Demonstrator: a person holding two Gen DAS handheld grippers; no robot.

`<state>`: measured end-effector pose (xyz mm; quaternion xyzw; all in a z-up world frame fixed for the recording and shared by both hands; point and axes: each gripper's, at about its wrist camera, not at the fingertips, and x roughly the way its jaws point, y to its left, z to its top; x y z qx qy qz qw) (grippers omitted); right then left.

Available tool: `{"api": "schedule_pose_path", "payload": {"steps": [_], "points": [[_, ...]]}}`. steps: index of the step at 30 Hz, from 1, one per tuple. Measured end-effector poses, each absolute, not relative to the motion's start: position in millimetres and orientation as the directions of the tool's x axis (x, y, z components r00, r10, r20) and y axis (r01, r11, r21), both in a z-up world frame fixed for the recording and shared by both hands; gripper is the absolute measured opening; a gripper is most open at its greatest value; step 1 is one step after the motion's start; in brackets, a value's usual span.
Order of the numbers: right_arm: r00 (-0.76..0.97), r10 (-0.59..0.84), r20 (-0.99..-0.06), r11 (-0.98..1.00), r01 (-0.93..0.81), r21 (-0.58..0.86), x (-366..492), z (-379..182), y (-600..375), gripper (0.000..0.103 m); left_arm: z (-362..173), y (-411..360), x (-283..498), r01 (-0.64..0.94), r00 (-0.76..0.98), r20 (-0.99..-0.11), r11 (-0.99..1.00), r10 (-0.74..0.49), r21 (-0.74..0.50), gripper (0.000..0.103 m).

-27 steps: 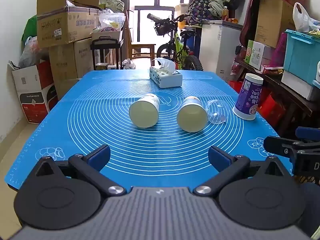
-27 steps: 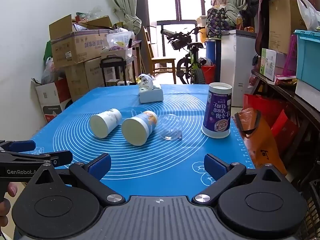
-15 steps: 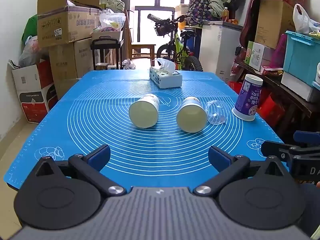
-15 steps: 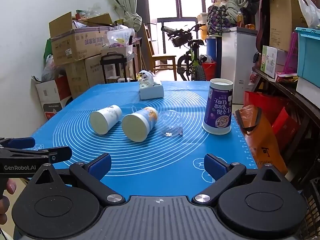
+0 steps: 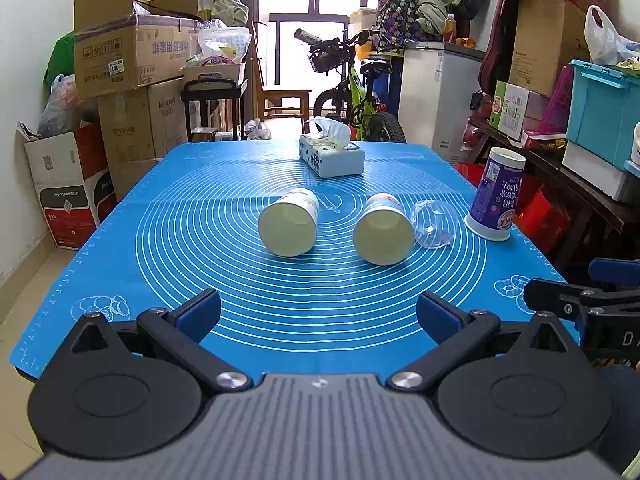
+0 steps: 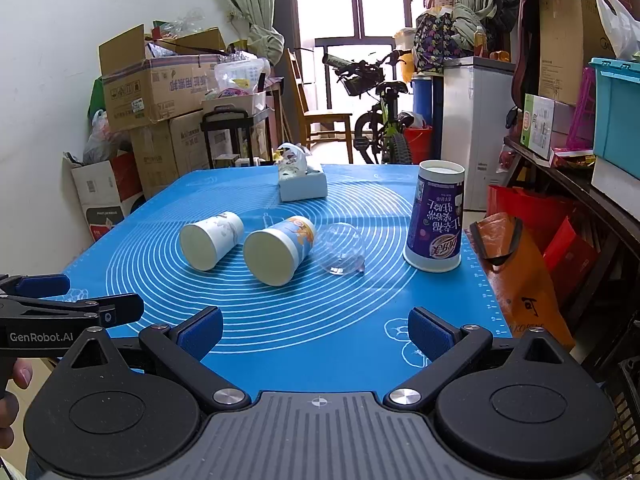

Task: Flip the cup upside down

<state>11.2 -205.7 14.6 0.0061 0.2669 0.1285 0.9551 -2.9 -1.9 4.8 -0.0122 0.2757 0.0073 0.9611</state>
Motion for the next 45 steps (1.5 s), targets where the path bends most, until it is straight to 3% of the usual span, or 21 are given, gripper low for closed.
{"api": "schedule_pose_path", "payload": {"steps": [45], "points": [[0.821,0.246,-0.515,0.968,-0.24,0.078,11.8,13.8,-206.0,0.099,-1.1,0.3,0.0,-0.023,0.843,-0.537,1.0,0.009,-0.02,0.102]]}}
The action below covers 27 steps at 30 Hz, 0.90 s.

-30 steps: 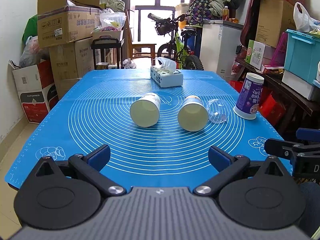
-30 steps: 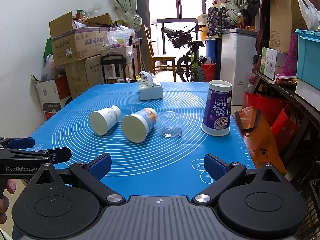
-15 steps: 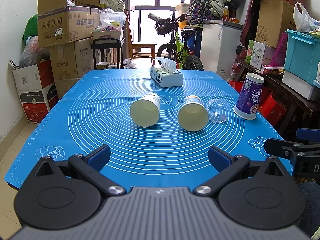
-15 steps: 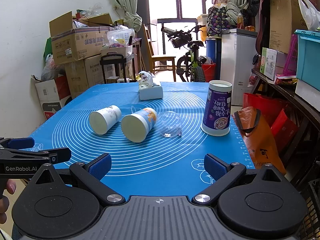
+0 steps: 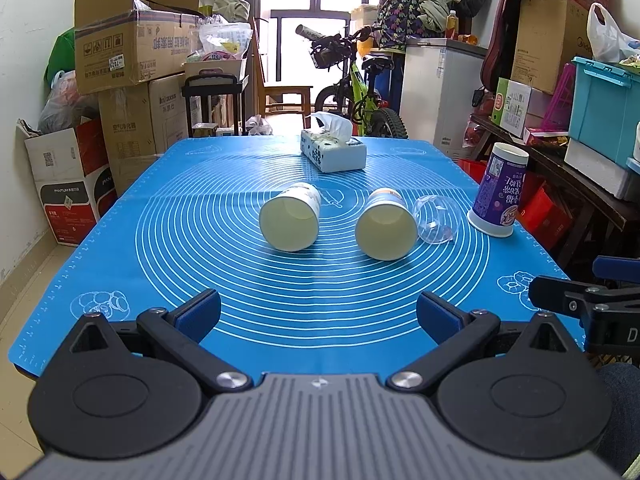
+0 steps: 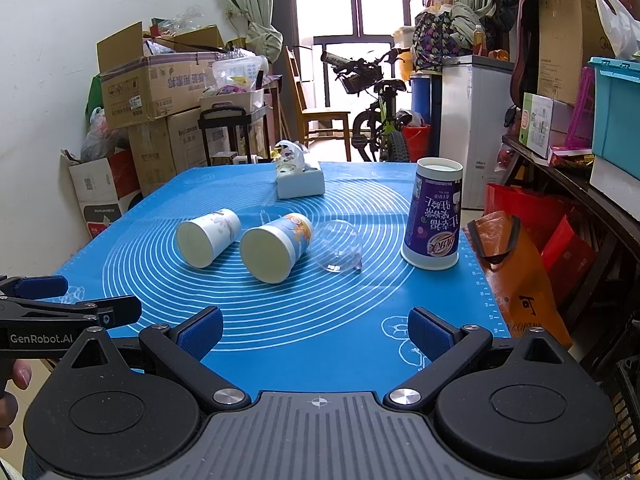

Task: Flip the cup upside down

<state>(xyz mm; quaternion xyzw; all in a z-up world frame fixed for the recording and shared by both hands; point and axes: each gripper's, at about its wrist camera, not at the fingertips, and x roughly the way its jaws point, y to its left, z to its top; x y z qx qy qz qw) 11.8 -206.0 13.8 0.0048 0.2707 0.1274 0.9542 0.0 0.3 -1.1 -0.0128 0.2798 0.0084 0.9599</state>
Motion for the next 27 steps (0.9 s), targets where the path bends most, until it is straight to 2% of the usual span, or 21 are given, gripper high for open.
{"api": "schedule_pose_path", "payload": {"steps": [27], "points": [[0.807,0.239,-0.54,0.969,-0.232,0.083,30,8,-208,0.099,-7,-4,14,0.005,0.844,-0.537,1.0,-0.008,-0.007,0.102]]}}
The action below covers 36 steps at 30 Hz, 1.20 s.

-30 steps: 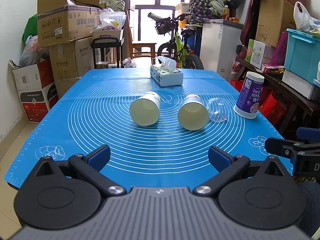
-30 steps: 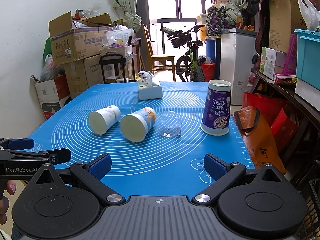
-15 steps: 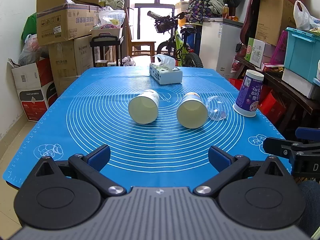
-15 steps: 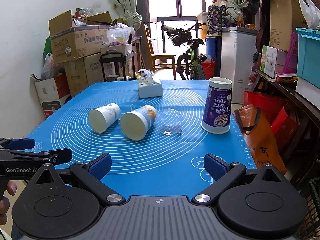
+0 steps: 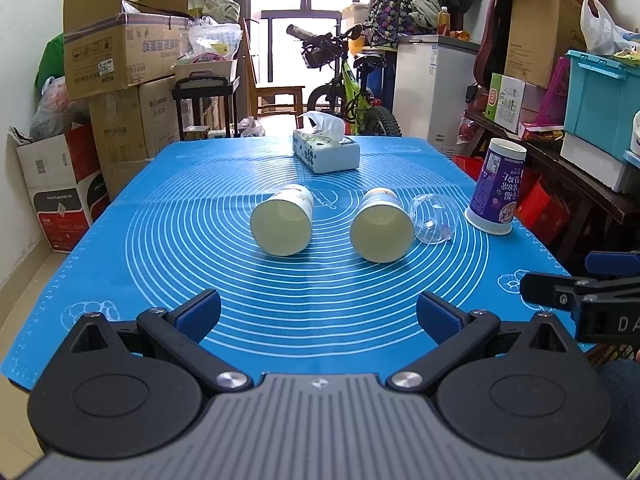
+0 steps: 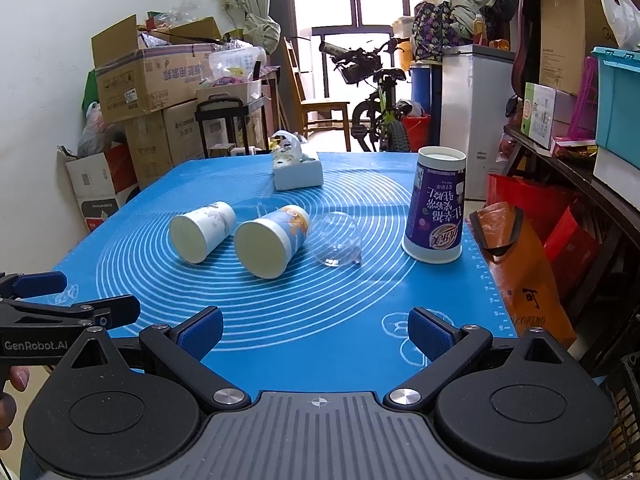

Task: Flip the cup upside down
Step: 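Move the right tool down to the grey-printed paper cup lying on its side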

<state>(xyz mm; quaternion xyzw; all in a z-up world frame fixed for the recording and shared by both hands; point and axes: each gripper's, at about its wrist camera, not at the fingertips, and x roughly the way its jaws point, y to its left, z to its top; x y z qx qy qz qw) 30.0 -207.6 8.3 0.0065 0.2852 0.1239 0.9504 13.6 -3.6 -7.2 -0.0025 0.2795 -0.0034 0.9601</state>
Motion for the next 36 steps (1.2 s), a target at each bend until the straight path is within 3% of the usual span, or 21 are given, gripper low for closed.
{"api": "schedule_pose_path", "payload": {"steps": [20,36], "points": [[0.823,0.233,-0.519,0.972,-0.212,0.101,124,14,-208,0.098,-6,15,115,-0.005,0.833,-0.553,0.999,0.022,0.033,0.102],[0.801,0.202,-0.564,0.979,-0.173,0.106,164,-10,-209,0.098,-36,24,195,0.0,0.757,-0.653,0.999,0.025,0.039,0.101]]}}
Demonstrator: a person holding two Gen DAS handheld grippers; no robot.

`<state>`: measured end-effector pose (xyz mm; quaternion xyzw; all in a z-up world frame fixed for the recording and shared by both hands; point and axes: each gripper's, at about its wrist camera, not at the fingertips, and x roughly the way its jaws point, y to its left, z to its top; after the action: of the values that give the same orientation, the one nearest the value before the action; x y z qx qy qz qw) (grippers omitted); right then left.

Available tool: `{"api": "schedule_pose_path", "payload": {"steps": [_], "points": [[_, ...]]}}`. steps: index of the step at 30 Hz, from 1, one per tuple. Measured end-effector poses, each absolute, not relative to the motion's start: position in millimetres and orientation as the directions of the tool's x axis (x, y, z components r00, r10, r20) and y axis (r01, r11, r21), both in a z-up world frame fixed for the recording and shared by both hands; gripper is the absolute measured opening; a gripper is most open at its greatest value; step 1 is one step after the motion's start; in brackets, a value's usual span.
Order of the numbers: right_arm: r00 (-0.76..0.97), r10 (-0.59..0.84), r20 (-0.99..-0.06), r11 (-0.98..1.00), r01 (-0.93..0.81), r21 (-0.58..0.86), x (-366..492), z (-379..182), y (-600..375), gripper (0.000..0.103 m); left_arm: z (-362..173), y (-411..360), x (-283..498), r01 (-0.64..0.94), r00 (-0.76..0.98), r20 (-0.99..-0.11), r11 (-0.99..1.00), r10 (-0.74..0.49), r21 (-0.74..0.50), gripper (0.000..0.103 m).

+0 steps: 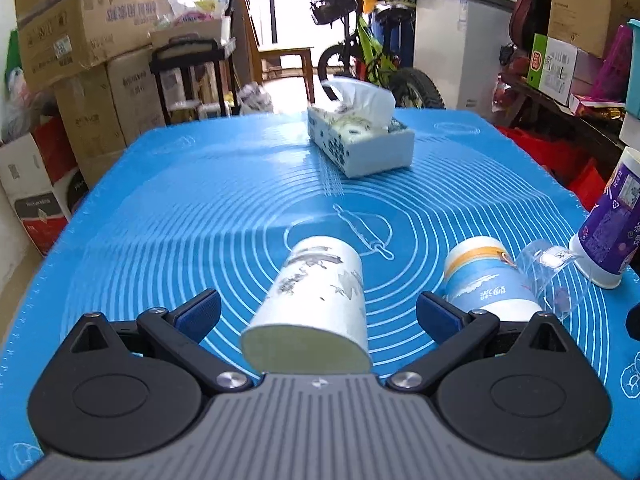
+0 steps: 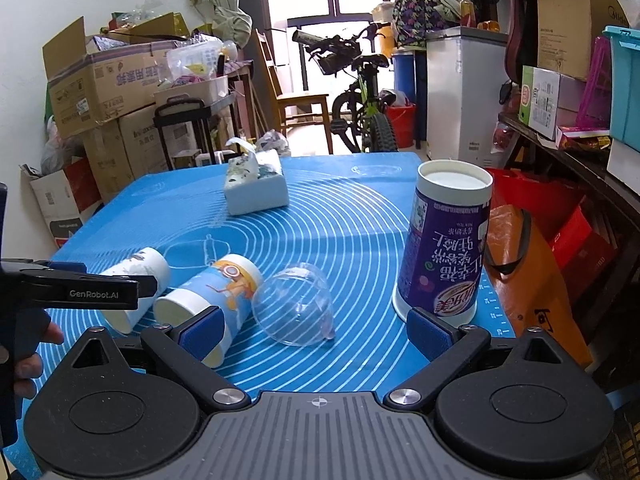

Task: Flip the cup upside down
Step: 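Move the right tool down to the grey-printed paper cup lying on its side, then close the right tool on the grey-printed cup's body and lift it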

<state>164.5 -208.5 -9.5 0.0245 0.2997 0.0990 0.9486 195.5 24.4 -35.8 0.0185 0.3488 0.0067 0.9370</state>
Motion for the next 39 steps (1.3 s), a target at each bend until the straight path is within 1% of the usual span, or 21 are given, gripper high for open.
{"api": "schedule_pose_path", "payload": {"steps": [1,3,4,5,7,10,16,26,32,39], "points": [[0.8,0.199,-0.566,0.98,-0.17,0.105,166,-10,-209,0.098,-37,25,198,0.007,0.75,-0.661,0.999,0.017,0.033,0.09],[0.798,0.196,-0.57,0.981,-0.165,0.107,168,-12,-209,0.098,-41,24,203,0.027,0.732,-0.681,0.999,0.001,0.03,0.073],[0.797,0.195,-0.572,0.981,-0.163,0.108,169,-13,-209,0.098,-43,25,205,0.032,0.722,-0.692,0.999,-0.005,0.026,0.067],[0.796,0.194,-0.573,0.981,-0.161,0.109,170,-14,-209,0.098,-45,26,207,0.036,0.712,-0.702,0.999,-0.015,0.014,0.066],[0.796,0.193,-0.574,0.981,-0.157,0.112,171,-15,-211,0.097,-45,28,205,0.036,0.718,-0.696,0.999,-0.019,0.009,0.063],[0.792,0.193,-0.579,0.981,-0.153,0.117,172,-17,-212,0.097,-42,28,203,0.041,0.72,-0.694,0.999,-0.022,0.01,0.061],[0.792,0.196,-0.578,0.981,-0.155,0.119,171,-16,-212,0.096,-36,31,192,0.022,0.721,-0.693,1.0,-0.014,0.002,0.061],[0.794,0.202,-0.574,0.979,-0.171,0.107,147,-5,-211,0.096,-19,25,138,0.008,0.738,-0.673,0.998,-0.044,-0.055,0.062],[0.784,0.208,-0.585,0.978,-0.173,0.117,125,-6,-214,0.096,-26,2,106,0.042,0.724,-0.685,0.996,-0.084,-0.078,0.062],[0.763,0.212,-0.61,0.977,-0.17,0.126,106,-13,-218,0.096,-39,-12,93,0.045,0.707,-0.698,0.993,-0.108,-0.108,0.062]]}}
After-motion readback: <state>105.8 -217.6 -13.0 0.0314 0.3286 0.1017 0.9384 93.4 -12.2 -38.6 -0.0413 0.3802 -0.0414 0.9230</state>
